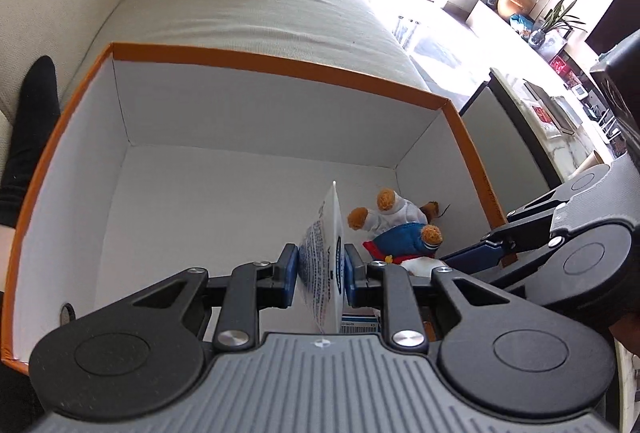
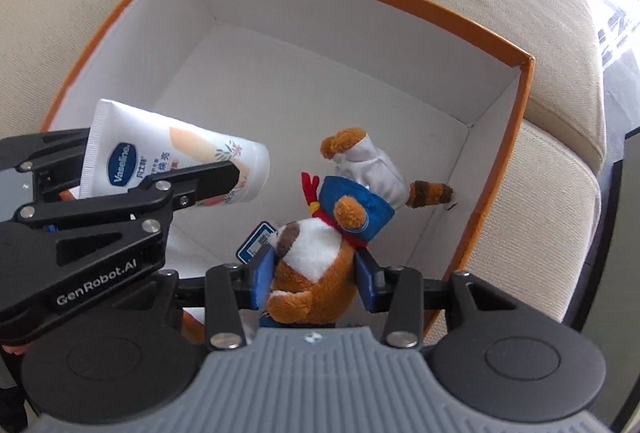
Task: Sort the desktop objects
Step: 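Lift lotion tube with left gripper while right gripper carries plush dog over box, then lower plush dog into box and open right gripper while left holds tube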
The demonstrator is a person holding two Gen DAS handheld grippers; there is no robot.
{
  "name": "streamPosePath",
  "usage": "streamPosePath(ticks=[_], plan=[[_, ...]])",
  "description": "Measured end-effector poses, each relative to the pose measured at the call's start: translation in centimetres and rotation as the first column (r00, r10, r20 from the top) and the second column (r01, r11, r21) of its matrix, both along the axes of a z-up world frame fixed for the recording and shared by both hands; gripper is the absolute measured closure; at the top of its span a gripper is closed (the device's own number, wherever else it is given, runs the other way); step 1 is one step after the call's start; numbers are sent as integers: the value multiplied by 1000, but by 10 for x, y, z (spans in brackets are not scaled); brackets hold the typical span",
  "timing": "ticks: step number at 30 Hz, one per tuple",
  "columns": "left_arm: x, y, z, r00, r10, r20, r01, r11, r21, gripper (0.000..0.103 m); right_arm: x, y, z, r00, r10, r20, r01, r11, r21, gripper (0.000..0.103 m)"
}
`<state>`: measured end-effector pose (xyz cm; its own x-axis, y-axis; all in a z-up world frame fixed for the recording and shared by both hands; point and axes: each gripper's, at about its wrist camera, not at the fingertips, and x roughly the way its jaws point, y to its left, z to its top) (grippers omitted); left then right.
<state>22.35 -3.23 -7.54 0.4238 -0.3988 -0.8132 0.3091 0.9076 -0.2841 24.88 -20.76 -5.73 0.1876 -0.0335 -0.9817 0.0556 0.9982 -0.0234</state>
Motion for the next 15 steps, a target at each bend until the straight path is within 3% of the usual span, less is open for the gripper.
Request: streamPosePath(ticks=[10,15], plan=[[6,-4,-10,999,-3,-54,1,1000,-28,77,9,10,-4,991,58,-117,-66,995,-70,52],[8,-7,-14,997,3,-73,-6,999,-36,77,5,11,12,979,192,-68,-198,976,-96,50]])
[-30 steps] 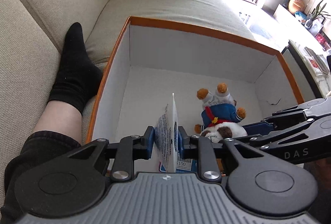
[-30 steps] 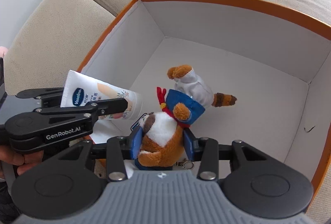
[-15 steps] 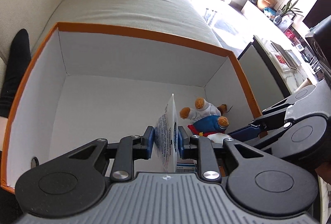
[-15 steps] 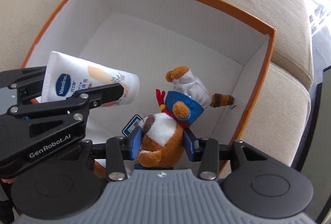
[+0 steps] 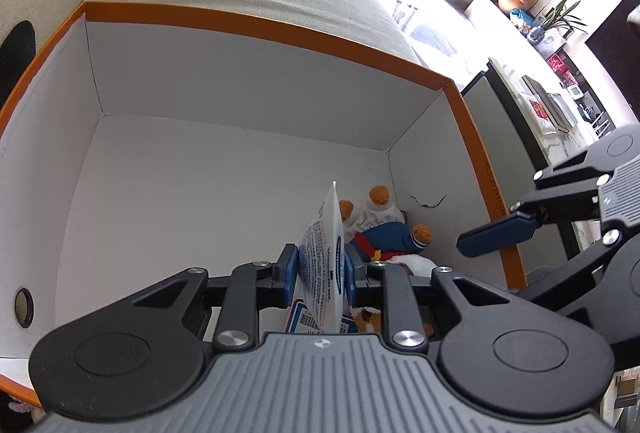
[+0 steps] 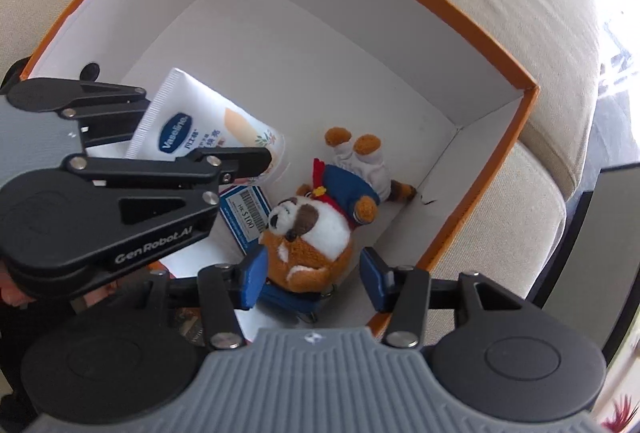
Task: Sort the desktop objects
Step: 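Lower plush dog into box and open right gripper while left holds tube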
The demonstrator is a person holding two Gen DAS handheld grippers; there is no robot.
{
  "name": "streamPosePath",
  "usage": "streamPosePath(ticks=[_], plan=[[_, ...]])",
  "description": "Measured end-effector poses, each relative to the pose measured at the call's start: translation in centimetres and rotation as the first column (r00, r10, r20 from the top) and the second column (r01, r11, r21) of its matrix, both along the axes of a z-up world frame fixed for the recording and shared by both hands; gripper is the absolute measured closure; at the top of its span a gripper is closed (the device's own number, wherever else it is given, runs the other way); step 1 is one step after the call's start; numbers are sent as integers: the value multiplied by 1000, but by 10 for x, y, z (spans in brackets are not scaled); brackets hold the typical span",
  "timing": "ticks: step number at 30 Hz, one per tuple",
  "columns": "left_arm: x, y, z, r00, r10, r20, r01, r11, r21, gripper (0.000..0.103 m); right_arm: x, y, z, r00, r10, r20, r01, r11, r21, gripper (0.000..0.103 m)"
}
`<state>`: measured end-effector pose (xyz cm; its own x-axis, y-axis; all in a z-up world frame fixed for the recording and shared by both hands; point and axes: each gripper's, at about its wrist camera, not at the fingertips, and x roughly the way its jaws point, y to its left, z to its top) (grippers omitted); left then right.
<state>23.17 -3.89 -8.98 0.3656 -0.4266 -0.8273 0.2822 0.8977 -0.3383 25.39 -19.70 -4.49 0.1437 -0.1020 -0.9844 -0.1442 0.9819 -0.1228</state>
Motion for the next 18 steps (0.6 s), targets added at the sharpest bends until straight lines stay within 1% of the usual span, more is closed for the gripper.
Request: streamPosePath(ticks=[2,4,7,9,10,11,13,16,18], plan=[[0,2,0,1000,14,0,-14,1000,7,77,2,3,4,994,106,32,-106,994,3,51],[0,8,2,999,39,6,-40,999,21,77,10,7,4,973,226,53,-226,974,4,51],[1,15,5,998,64,21,-65,997,39,77,14,18,-6,922,378,78,-374,925,-60,51],[2,18,6,997,70,23,-71,996,48,77,19,23,-16,888,456,58,-450,888,-94,51],[2,18,6,997,70,21,-71,996,53,77,23,23,-22,883,469,30,-464,880,-102,51],[2,18,5,997,69,19,-70,996,57,77,28,22,-29,885,465,-4,-463,880,-105,51],[1,17,2,998,63,11,-64,996,59,77,34,17,-40,899,436,-52,-439,894,-87,51],[2,15,-2,999,48,-1,-48,997,54,77,33,15,-44,894,443,-65,-447,891,-76,55],[3,13,-3,999,42,-2,-41,998,48,77,36,14,-46,905,413,-105,-419,907,-39,57]])
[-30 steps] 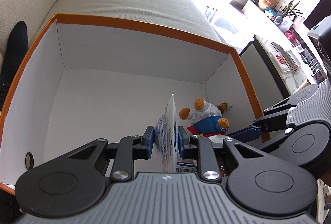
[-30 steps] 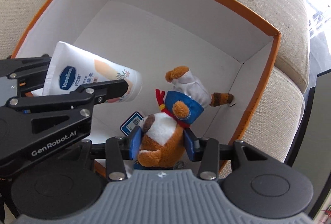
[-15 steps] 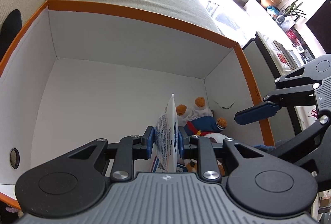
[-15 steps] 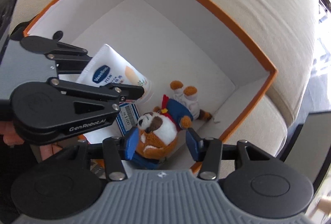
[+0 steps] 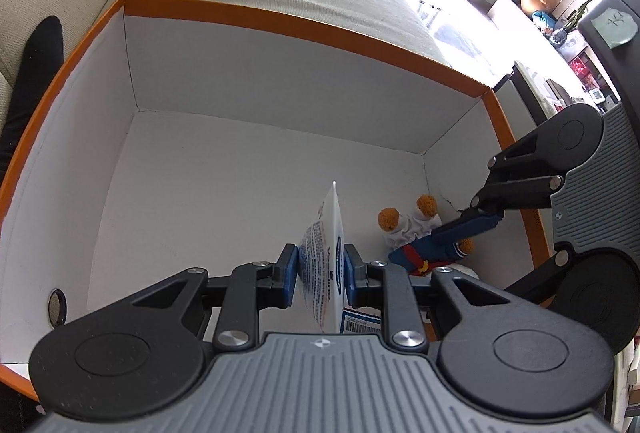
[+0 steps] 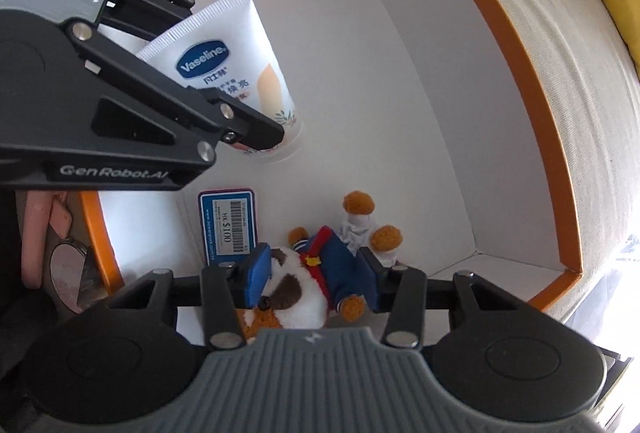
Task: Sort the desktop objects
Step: 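Lower plush dog into box and open right gripper while left holds tube, then lower lotion tube upright into box corner and open left gripper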
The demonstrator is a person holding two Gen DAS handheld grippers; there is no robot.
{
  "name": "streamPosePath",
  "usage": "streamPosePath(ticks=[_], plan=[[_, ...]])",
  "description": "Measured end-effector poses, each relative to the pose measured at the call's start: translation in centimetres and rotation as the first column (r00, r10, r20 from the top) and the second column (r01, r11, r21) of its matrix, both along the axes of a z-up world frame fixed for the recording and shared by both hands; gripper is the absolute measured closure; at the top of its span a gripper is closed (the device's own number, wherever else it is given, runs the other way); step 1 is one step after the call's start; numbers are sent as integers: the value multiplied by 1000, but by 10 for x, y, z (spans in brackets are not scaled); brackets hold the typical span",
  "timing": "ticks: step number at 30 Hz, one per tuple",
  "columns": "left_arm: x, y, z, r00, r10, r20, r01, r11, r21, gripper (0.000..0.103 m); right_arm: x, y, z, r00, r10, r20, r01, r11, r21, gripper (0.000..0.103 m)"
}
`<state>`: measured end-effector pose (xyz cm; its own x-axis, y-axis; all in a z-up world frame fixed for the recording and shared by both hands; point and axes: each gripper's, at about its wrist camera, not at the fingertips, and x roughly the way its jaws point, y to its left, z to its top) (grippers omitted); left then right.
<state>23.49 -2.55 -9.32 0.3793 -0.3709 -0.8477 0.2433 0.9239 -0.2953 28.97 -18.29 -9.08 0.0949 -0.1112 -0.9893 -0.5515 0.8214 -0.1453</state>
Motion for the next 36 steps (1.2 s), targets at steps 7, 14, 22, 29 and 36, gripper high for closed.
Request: streamPosePath(ticks=[7,14,22,29,36], plan=[[4,-2,2,1000,-7,2,7,1000,-5,77,2,-4,-4,1000,0,-12,0,1000,11,58],[28,-23,19,999,-41,23,40,999,22,76,7,-52,57,966,-118,230,112,993,41,60],[68,-83,12,998,-66,0,66,997,35,76,11,-84,96,884,-263,386,251,965,81,80],[85,-107,-9,997,-32,-63,34,999,22,76,16,-112,101,849,-264,458,280,959,35,80],[92,-118,-19,995,9,-104,-6,1000,27,75,11,-142,73,856,-338,392,345,937,54,81]])
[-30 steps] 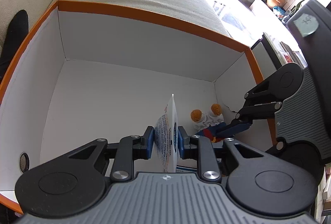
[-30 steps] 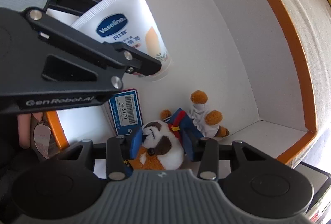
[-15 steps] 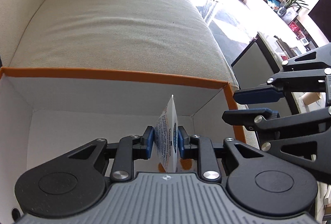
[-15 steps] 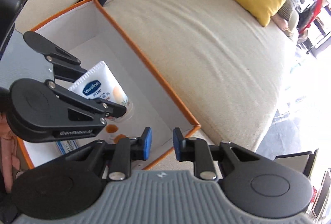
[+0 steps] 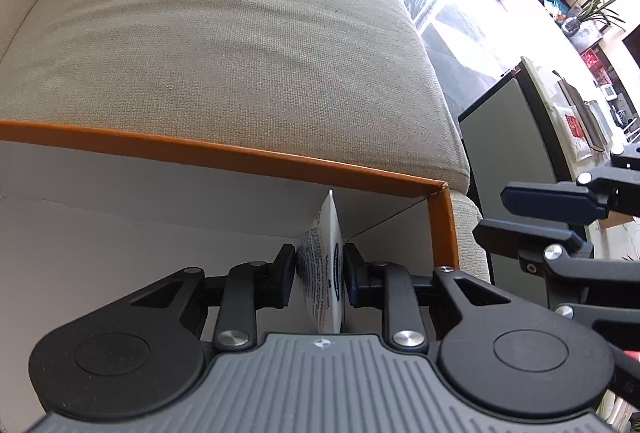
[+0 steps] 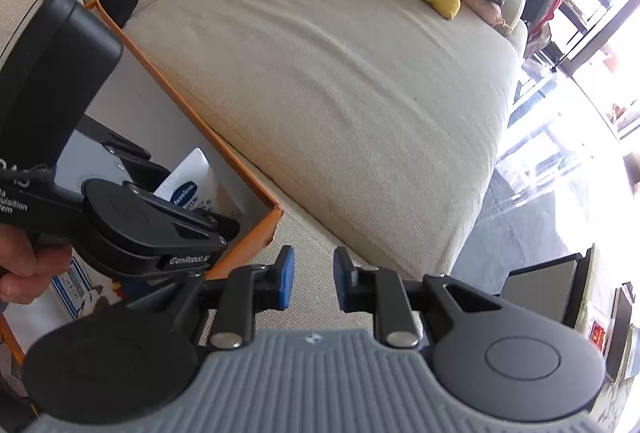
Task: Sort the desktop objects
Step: 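Lower lotion tube upright into box corner and open left gripper, then withdraw both grippers from the box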
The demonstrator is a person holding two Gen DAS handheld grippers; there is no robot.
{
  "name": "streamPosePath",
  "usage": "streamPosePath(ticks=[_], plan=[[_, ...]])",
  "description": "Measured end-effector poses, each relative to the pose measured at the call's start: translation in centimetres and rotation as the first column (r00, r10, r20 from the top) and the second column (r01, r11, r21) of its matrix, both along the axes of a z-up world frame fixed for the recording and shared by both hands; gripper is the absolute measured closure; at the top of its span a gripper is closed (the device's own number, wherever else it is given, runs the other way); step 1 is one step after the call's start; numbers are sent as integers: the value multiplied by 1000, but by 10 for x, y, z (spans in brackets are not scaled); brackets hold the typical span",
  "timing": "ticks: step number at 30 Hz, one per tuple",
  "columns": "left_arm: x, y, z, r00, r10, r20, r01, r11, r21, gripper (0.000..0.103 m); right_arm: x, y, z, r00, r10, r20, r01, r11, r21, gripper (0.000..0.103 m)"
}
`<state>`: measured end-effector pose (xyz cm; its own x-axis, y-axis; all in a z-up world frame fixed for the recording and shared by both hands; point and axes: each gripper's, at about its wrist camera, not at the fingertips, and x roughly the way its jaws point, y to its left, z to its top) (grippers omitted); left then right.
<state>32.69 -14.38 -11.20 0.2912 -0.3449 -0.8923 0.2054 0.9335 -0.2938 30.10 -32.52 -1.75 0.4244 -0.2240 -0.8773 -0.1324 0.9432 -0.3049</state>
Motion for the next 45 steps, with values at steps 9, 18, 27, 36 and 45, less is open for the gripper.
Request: streamPosePath(ticks=[9,18,27,36,45], plan=[[-3,4,11,1000,12,-14,-12,1000,-10,75,4,-9,-19,999,-17,-45,19,998,58,81],[-11,4,27,999,-27,40,28,999,-32,83,-16,1,-17,998,-16,-52,20,998,67,81],[-9,0,26,1000,-12,26,13,999,-47,83,-18,7,-16,999,3,-48,0,998,70,81],[-22,7,45,998,-1,62,5,998,-62,79,-29,10,-4,999,-9,-33,11,998,68,81],[-100,50,120,953,46,300,-4,990,-138,75,-101,37,33,981,34,192,-53,994,93,76]])
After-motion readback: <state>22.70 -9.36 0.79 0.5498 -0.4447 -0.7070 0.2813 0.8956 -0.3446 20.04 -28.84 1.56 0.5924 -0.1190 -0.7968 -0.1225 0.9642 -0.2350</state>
